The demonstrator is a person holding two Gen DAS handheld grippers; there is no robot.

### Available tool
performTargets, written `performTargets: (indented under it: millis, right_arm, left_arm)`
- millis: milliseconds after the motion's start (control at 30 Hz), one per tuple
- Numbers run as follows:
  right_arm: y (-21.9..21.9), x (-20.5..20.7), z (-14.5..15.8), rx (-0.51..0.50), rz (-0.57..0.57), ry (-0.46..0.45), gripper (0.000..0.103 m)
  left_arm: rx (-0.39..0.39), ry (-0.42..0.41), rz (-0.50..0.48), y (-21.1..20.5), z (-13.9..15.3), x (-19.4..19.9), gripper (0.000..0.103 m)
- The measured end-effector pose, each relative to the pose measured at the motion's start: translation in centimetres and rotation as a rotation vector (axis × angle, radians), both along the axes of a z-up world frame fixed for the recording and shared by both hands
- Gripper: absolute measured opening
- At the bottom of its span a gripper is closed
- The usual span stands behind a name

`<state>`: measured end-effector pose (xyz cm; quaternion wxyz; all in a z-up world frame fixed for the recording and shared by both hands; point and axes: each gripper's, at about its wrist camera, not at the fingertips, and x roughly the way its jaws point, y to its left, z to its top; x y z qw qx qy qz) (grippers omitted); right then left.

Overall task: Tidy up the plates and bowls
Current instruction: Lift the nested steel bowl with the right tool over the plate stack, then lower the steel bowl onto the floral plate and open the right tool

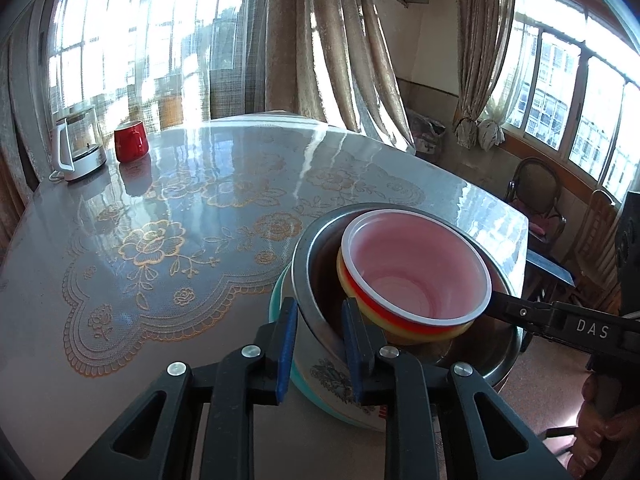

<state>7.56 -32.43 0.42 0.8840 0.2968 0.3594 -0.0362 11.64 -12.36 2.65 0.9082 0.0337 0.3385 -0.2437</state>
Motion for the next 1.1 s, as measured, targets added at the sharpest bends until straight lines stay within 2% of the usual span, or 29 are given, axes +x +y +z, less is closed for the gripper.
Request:
performTargets:
  millis: [300,367,467,600,833,933,1100]
  right_arm:
    - [0.3,-0.2,-0.1,0.021,0.013,0.005,0.018]
    - [0.2,-0.3,-0.1,0.035,0.013,-0.002,0.020]
    - [0.2,-0.5,-0.2,0.055,0.008,0.000,0.023]
    - [1.1,-1.0,0.1,0.018,0.030,-0.010,0.023]
    - [1.6,-1.6,0.4,-0.010,0.023,-0.017,0.024]
    - [1.8,-2.5,0.9,-0.056,0.007,-0.041,0.030]
    - [2.6,-4.2,1.5,-0.159,-0.026,-0.068,0.039]
  left_arm:
    - [-0.019,0.018,0.002,0.4,0.0,0.0,0.023]
    - [-0.034,0.039,0.005,0.6,-0.1,0.0,0.032]
    - [-0.043,0.044,0.012,1.1,-0.1,-0.5,0.037]
    - [-0.036,0.027,0.018,1.6,0.2,-1.4,0.044]
    - [-0.022,0.025,0.034,2.2,0.2,-2.7,0.067]
    - [-0.005,0.040,0.051,2.7,0.2,-3.2,0.083]
    - [-0.011,0.068,0.055,3.3,-0.2,-4.2,0.094]
